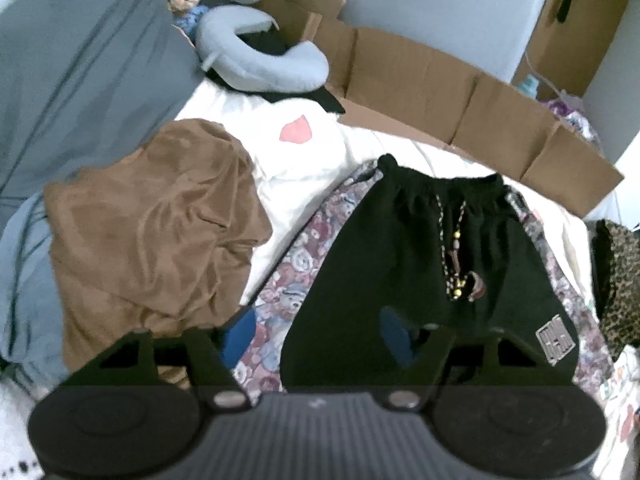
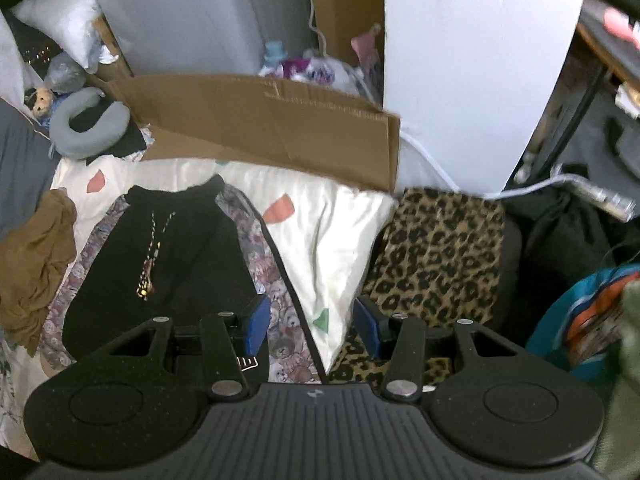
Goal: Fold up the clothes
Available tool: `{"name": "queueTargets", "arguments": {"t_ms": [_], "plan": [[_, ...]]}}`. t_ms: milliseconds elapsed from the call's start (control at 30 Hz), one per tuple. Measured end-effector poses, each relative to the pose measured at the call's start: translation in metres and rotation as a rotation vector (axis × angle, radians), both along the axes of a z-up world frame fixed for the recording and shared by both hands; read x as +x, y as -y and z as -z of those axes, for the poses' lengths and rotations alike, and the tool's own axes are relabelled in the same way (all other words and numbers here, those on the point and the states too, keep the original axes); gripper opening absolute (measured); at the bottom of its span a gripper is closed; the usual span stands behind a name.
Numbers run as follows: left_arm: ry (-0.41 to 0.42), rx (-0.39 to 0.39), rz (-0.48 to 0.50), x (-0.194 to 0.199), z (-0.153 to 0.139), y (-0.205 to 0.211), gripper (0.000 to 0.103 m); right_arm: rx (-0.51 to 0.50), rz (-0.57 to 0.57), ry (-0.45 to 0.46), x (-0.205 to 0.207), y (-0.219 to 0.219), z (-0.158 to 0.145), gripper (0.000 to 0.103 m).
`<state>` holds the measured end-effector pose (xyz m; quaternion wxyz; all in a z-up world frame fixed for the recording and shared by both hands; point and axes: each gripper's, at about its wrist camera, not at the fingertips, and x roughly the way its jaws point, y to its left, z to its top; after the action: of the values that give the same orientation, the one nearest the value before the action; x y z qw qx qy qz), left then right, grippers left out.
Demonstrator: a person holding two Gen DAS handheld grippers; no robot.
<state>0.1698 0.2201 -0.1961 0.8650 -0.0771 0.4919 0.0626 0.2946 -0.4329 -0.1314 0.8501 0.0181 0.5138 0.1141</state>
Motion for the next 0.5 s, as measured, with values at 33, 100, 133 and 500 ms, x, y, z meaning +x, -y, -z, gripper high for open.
{"name": "queueTargets", "arguments": {"t_ms": [33, 100, 133, 500], "plan": [[-0.002, 0.015, 0.002, 0.005, 0.006, 0.001, 0.063, 0.004, 0.004, -0.002, -0.002, 0.0, 0.013, 0.053], [-0.007, 0.044, 0.005, 0.015, 0.018, 0.003, 0.059, 0.005, 0.01, -0.007, -0.005, -0.002, 0.035, 0.053], [-0.011, 0.052, 0.005, 0.02, 0.025, 0.004, 0.059, 0.009, 0.009, -0.011, -0.007, -0.003, 0.049, 0.053], [-0.048, 0.056, 0.025, 0.061, 0.103, 0.004, 0.054, -0.015, -0.014, -0.017, -0.017, -0.031, 0.167, 0.05]]}}
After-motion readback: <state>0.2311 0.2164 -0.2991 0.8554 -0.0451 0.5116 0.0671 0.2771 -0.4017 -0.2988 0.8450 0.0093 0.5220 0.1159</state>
